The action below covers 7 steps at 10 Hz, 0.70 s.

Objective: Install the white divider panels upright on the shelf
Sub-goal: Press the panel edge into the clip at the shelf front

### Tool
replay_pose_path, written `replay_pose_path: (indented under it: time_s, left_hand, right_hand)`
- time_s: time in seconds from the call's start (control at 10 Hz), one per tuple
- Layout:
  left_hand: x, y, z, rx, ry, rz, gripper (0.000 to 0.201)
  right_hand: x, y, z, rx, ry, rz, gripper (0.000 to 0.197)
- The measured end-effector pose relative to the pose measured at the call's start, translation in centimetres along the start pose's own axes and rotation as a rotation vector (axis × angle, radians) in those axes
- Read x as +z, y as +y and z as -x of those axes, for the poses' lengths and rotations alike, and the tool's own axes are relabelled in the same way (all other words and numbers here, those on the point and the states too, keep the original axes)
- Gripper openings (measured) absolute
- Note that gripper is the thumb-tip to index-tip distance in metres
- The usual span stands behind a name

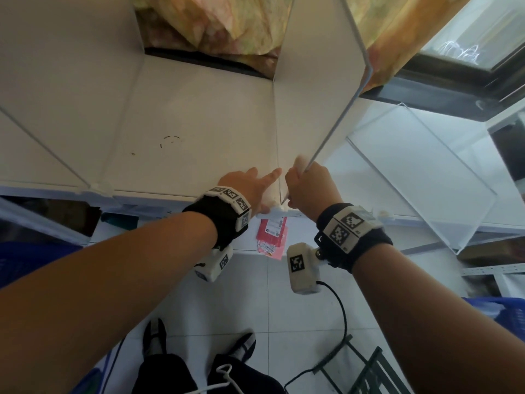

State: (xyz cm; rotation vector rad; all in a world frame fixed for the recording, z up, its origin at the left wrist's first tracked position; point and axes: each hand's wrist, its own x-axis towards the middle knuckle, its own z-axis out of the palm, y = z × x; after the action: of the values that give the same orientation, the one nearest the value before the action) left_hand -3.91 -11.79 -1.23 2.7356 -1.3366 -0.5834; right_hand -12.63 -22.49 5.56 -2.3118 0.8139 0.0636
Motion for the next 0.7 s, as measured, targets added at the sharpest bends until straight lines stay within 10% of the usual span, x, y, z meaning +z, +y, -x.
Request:
replay_pose_path:
  time_s: [0.3, 0.7]
  left_hand:
    - [0.1, -0.2, -0.2, 0.007, 0.01, 0.018, 0.094]
    - [0.3, -0.3, -0.3, 0.007, 0.034, -0.022, 0.092]
  right_hand:
    - [-0.2, -0.5, 0.2, 0.076, 0.056, -0.22, 0.025]
    - [-0.1, -0.1, 0.0, 0.059, -0.078, 0.109, 0.035]
